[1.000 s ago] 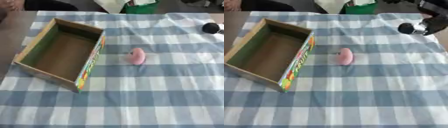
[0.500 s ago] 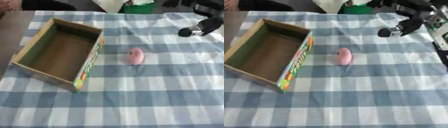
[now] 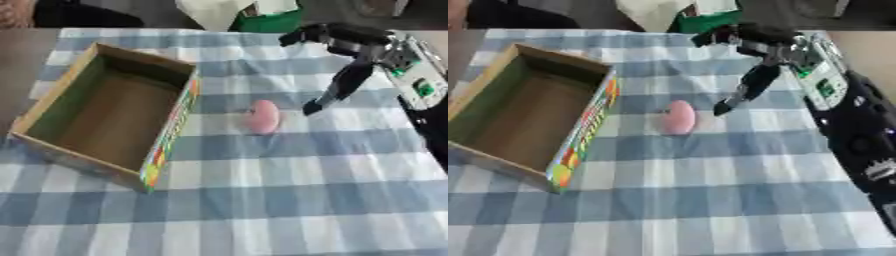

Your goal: Pick up objects on the table and place them in the box.

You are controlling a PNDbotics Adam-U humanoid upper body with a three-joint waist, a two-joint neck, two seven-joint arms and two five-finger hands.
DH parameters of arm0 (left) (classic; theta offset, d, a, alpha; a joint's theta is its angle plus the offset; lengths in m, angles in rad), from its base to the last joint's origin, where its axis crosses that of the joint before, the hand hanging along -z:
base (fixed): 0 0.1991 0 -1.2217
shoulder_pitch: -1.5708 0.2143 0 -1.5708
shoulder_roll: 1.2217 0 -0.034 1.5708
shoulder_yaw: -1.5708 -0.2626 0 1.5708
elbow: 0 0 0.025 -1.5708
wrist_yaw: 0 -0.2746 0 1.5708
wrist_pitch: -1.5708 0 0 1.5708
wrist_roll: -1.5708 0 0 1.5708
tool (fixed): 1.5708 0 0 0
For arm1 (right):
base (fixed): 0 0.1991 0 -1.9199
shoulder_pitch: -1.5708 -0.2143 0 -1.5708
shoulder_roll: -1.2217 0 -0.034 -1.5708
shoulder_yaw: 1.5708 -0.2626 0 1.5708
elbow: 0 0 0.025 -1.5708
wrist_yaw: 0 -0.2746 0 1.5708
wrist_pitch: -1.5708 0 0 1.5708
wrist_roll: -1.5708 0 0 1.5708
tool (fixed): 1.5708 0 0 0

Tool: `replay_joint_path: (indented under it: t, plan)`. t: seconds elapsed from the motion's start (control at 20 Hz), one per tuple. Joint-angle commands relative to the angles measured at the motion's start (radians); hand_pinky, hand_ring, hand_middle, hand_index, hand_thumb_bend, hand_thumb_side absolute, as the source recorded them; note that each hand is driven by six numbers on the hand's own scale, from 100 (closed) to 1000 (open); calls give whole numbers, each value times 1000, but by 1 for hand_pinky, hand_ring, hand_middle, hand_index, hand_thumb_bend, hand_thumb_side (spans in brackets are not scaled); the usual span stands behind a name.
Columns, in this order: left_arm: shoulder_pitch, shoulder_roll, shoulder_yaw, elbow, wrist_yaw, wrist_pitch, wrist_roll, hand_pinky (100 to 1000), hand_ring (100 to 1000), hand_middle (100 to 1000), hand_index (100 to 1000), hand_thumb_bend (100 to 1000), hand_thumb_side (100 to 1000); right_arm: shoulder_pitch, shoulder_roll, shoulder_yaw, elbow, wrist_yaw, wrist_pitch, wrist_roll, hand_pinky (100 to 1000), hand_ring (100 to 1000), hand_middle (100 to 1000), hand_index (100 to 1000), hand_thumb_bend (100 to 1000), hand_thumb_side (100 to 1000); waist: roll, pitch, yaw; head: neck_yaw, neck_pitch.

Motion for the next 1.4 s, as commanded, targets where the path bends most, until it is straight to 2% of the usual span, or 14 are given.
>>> replay_joint_path:
  t: [0.05,0.25,0.35,0.5,0.55,0.75,1.1,1.4]
  plan:
    - [0,18,1,-17,3,2,-3,502,384,613,777,171,562,-23,10,-20,-5,16,-127,197,892,906,861,984,820,526,2,-19,1,-5,-14]
    - [-1,17,1,-17,3,3,-4,502,384,613,777,171,561,-15,40,-24,-21,27,-88,225,891,903,852,964,793,485,2,-18,-1,-7,-12]
    - [-1,16,1,-17,2,3,-4,502,384,614,777,171,561,-9,53,-24,-32,46,-65,235,888,903,851,962,760,423,2,-17,0,-6,-13]
    - [-2,16,2,-17,2,3,-4,502,384,614,777,170,560,2,67,-23,-49,90,-48,233,879,901,844,971,550,365,0,-17,1,-5,-13]
    - [-3,16,2,-17,2,4,-4,502,384,614,776,170,560,6,70,-21,-51,107,-47,228,877,900,843,974,518,371,0,-16,1,-5,-13]
    - [-4,15,3,-17,2,5,-4,503,384,614,776,170,560,20,83,-15,-44,160,-47,209,876,900,839,980,521,362,-2,-16,2,-3,-12]
    - [-5,13,4,-17,0,7,-5,504,384,614,776,169,557,23,91,-9,-31,197,-56,203,872,898,826,970,506,357,-3,-11,2,-2,-11]
    - [-4,11,5,-17,0,6,-8,505,383,614,775,170,557,26,92,0,-14,221,-72,188,870,891,764,898,442,379,-2,-6,3,-1,-9]
